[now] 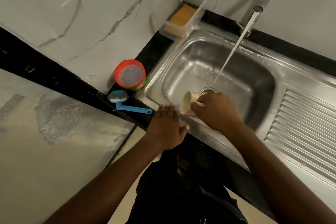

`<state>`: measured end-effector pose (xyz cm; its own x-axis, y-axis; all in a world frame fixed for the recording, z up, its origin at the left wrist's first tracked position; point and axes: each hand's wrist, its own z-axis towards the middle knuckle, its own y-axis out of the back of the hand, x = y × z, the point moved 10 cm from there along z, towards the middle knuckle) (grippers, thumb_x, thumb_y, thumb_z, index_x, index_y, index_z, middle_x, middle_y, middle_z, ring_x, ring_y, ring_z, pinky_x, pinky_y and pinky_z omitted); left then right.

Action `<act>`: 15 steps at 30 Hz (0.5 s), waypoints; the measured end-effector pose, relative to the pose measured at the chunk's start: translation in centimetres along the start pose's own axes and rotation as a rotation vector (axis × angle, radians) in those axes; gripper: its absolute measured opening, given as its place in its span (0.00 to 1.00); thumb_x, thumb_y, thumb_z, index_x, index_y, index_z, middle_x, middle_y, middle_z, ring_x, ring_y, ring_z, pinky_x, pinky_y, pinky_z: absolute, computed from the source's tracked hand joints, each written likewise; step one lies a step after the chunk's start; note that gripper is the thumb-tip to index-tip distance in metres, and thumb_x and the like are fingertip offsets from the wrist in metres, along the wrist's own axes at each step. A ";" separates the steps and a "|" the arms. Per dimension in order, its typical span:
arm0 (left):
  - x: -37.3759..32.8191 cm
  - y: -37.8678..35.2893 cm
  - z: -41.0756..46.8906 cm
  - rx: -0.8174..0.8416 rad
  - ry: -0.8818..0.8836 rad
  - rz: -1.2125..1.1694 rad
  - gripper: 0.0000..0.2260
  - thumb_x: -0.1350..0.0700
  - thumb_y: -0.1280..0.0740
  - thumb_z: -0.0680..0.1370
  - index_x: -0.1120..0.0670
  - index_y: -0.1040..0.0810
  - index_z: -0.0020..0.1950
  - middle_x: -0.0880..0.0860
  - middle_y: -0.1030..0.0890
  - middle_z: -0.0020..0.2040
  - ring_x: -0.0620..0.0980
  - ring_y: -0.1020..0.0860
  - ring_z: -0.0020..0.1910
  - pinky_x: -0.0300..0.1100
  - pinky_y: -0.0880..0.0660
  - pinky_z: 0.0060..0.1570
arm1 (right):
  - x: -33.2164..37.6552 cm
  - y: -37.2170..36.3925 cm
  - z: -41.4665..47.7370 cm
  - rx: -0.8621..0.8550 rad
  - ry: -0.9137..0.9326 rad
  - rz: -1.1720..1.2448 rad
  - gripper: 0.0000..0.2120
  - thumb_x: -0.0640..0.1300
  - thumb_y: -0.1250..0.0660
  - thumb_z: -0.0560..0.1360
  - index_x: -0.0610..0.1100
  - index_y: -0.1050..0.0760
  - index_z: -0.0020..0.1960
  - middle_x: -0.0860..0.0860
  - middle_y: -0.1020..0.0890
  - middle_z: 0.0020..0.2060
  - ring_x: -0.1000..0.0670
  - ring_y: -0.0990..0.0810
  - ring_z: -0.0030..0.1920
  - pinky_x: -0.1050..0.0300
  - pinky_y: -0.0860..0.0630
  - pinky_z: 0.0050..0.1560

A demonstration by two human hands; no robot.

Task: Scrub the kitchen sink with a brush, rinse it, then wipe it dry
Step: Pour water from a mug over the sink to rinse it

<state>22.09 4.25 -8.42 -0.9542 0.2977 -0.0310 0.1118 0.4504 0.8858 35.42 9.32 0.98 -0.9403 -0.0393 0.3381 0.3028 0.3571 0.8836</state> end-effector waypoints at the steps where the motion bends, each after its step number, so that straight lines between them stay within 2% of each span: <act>1: -0.8 -0.2 -0.2 0.029 -0.036 -0.008 0.37 0.37 0.53 0.84 0.64 0.43 0.82 0.65 0.41 0.82 0.62 0.43 0.82 0.57 0.52 0.82 | -1.6 0.0 -0.2 0.030 -0.043 0.056 0.18 0.61 0.38 0.76 0.50 0.17 0.43 0.49 0.15 0.40 0.44 0.16 0.42 0.52 0.21 0.44; 4: 0.3 -0.6 -0.2 0.074 0.020 0.051 0.37 0.36 0.54 0.84 0.64 0.46 0.83 0.65 0.44 0.83 0.62 0.46 0.83 0.58 0.55 0.82 | -6.2 0.5 -1.2 0.070 -0.167 0.192 0.17 0.60 0.36 0.77 0.50 0.17 0.40 0.52 0.14 0.33 0.49 0.14 0.35 0.46 0.16 0.43; 9: 5.0 -0.2 1.1 0.117 0.195 0.106 0.40 0.35 0.54 0.84 0.67 0.50 0.83 0.68 0.49 0.83 0.66 0.48 0.83 0.59 0.56 0.82 | -10.2 1.1 -2.5 0.045 -0.295 0.199 0.15 0.56 0.34 0.79 0.50 0.17 0.39 0.56 0.17 0.26 0.51 0.15 0.33 0.46 0.16 0.44; 15: -1.4 0.6 -0.5 0.173 0.047 0.049 0.37 0.37 0.54 0.85 0.67 0.42 0.81 0.69 0.42 0.81 0.65 0.43 0.82 0.59 0.54 0.82 | -9.0 1.4 -2.5 0.034 -0.288 0.280 0.15 0.56 0.34 0.79 0.51 0.18 0.37 0.58 0.17 0.26 0.51 0.15 0.34 0.46 0.16 0.46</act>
<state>23.39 3.69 -7.68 -0.9577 0.2855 0.0358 0.2011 0.5753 0.7928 44.74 7.88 0.00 -0.8285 0.3255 0.4557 0.5531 0.3481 0.7569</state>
